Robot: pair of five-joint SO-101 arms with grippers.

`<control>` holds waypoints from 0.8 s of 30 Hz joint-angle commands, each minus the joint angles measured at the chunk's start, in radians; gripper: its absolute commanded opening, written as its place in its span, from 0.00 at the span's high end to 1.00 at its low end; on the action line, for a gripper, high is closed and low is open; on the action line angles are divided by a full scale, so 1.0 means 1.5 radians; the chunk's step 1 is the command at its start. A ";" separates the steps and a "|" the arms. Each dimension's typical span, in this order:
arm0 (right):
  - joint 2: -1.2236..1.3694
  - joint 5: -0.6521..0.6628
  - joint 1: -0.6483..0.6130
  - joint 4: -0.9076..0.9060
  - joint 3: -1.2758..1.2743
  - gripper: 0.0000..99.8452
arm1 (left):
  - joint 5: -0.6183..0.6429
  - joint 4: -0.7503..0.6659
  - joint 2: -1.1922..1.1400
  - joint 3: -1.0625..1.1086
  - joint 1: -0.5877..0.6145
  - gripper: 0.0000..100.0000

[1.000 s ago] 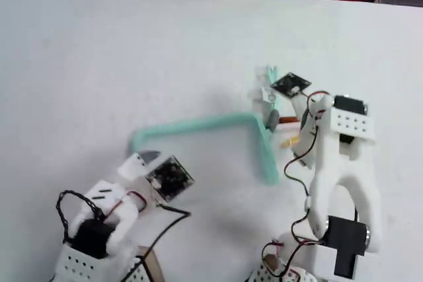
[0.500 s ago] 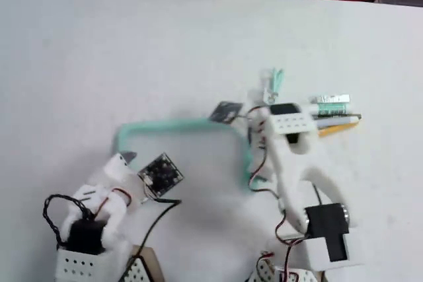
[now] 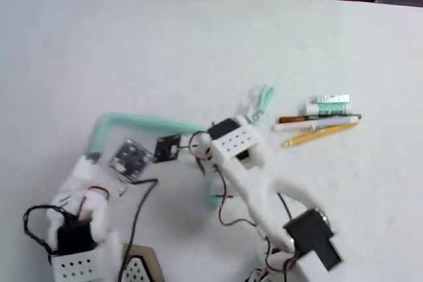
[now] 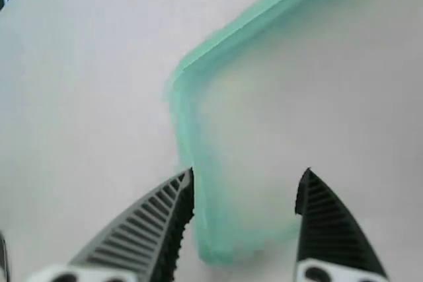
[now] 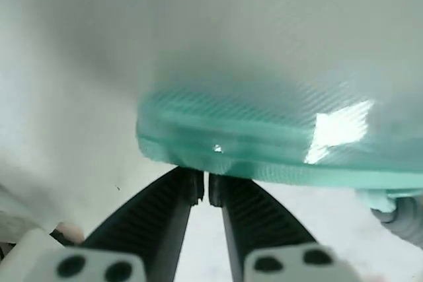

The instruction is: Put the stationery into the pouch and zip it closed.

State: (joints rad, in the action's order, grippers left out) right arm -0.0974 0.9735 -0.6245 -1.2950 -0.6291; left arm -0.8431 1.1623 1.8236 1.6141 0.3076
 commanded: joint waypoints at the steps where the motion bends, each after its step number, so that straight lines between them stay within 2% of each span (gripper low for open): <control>1: -0.078 -0.012 -0.039 0.037 0.001 0.98 | 0.099 0.006 -0.003 -0.051 0.074 0.75; 7: -0.142 -0.013 -0.085 0.154 -0.001 0.98 | 0.328 0.026 -0.003 -0.078 0.118 0.75; 10: -0.149 -0.017 -0.062 0.168 -0.001 0.97 | 0.344 0.021 -0.003 -0.079 0.156 0.75; 13: -0.151 -0.018 -0.042 0.170 -0.009 0.89 | 0.345 0.017 -0.003 -0.068 0.177 0.75; 16: -0.152 -0.019 -0.068 0.191 -0.034 0.83 | 0.345 -0.017 -0.003 -0.043 0.172 0.75; 21: -0.152 -0.018 -0.087 0.271 -0.099 0.82 | 0.345 -0.030 -0.003 -0.036 0.177 0.75; 24: -0.151 -0.018 -0.059 0.335 -0.136 0.79 | 0.345 -0.033 -0.003 -0.036 0.194 0.75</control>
State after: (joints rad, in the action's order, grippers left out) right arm -0.2877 0.9551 -0.7457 -0.8761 -0.8101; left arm -0.3383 1.1408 1.8144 1.5666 0.5792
